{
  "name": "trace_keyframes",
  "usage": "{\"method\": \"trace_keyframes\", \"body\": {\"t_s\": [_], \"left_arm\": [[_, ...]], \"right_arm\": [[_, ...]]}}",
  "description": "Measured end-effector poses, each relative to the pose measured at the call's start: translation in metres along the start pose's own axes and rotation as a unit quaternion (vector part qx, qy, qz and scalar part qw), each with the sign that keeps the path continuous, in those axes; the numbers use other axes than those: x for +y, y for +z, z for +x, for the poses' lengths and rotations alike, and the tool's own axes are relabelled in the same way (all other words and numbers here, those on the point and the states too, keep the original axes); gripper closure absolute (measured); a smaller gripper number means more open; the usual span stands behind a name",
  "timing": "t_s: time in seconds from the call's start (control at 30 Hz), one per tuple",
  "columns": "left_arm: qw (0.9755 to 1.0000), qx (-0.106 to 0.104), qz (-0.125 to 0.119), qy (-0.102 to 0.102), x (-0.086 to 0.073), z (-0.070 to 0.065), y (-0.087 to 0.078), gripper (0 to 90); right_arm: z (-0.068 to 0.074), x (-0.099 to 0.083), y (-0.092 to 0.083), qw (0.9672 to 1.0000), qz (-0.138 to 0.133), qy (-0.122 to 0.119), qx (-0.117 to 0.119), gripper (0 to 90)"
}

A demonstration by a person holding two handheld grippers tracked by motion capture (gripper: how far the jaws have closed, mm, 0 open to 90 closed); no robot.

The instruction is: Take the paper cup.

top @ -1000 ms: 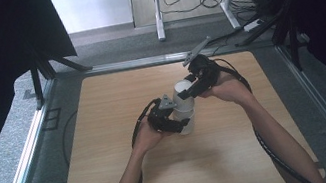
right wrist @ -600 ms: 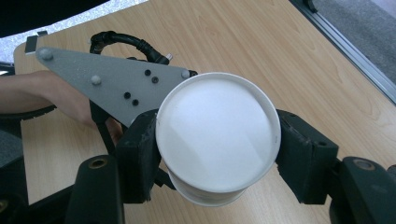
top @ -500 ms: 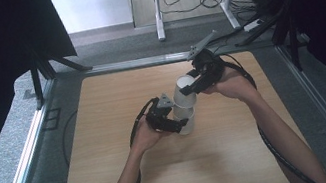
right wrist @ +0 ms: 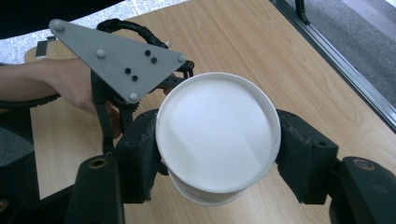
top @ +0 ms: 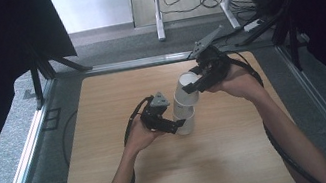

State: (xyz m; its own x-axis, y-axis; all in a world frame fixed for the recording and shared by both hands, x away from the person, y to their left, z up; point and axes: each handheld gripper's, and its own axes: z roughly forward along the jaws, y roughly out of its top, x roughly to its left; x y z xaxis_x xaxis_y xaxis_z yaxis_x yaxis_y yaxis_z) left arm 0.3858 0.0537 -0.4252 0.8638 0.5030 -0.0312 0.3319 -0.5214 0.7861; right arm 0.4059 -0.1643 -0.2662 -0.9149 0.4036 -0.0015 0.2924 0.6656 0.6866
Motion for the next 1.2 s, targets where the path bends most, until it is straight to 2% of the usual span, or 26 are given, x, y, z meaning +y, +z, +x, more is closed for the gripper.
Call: {"method": "trace_keyframes", "body": {"t_s": [0.37, 0.63, 1.0, 1.2], "left_arm": [[0.9997, -0.022, 0.013, -0.001, -0.006, 0.0, -0.017, 0.0], [0.9992, -0.039, 0.008, 0.003, -0.012, -0.005, -0.031, 0.0], [0.9986, -0.051, 0.01, 0.008, -0.023, -0.015, -0.037, 0.0], [0.9982, -0.059, 0.003, 0.011, -0.026, -0.024, -0.037, 0.0]], "right_arm": [[0.009, -0.006, -0.011, 1.0, -0.001, -0.008, 0.005, 35.9], [0.017, -0.017, -0.016, 0.9998, -0.002, -0.014, 0.01, 35.8], [0.03, -0.039, -0.019, 0.9995, -0.006, -0.023, 0.019, 35.8], [0.034, -0.055, -0.016, 0.9992, -0.012, -0.025, 0.029, 35.8]]}}
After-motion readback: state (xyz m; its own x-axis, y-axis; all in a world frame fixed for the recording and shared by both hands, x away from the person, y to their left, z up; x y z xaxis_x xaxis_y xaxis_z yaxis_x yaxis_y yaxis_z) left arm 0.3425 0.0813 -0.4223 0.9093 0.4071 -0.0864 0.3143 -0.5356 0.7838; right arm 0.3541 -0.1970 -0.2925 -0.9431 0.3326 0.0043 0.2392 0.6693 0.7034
